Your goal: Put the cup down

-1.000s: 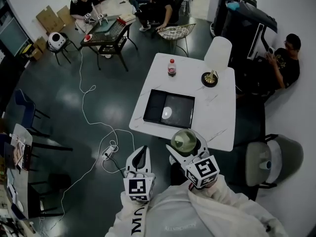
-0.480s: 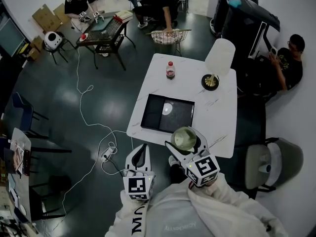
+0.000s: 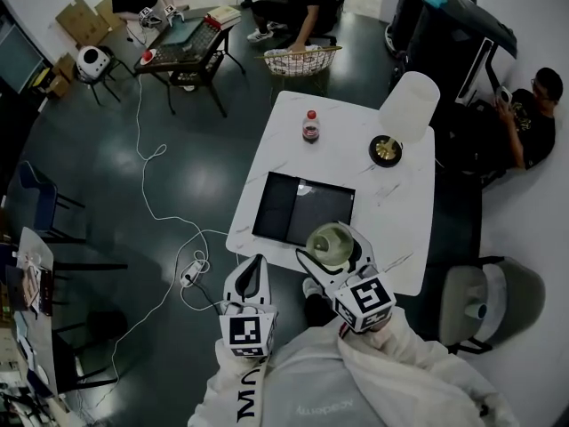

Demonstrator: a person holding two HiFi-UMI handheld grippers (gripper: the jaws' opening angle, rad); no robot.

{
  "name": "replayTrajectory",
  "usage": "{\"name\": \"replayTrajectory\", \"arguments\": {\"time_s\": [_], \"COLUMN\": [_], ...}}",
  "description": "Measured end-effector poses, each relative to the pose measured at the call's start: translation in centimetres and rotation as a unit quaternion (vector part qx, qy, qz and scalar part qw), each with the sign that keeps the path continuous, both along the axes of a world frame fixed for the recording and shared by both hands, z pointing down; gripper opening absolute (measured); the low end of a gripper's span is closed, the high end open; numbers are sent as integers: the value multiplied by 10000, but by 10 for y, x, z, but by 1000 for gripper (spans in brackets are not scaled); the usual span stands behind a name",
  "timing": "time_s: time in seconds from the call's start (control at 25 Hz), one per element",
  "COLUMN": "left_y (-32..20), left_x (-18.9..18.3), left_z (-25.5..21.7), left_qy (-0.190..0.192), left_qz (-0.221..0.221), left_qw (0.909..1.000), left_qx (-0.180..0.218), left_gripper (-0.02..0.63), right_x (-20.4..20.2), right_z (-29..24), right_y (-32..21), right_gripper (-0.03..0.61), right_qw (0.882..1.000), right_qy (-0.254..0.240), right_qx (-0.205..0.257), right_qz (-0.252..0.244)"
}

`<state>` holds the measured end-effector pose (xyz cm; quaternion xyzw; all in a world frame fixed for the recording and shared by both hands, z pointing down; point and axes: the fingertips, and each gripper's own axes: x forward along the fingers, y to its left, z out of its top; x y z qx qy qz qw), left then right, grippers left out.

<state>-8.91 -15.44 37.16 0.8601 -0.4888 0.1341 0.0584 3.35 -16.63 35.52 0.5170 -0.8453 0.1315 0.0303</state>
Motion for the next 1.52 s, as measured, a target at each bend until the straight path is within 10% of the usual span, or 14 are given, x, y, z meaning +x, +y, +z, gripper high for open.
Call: {"name": "replayTrajectory", "arguments": {"time_s": [1.52], "left_y": [-183], "left_x": [8], "left_z": [76], "left_qy": [-167], "left_qz": [-252], "left_qw": [9984], "left_qx": [-484], "left_gripper": [11], "right_x": [-26], "right_z": [79], "right_y": [-184], "right_gripper": [388], "right_qw": [9921], "right_qy": [775], "right_qx": [-105], "right_qz": [-980]}}
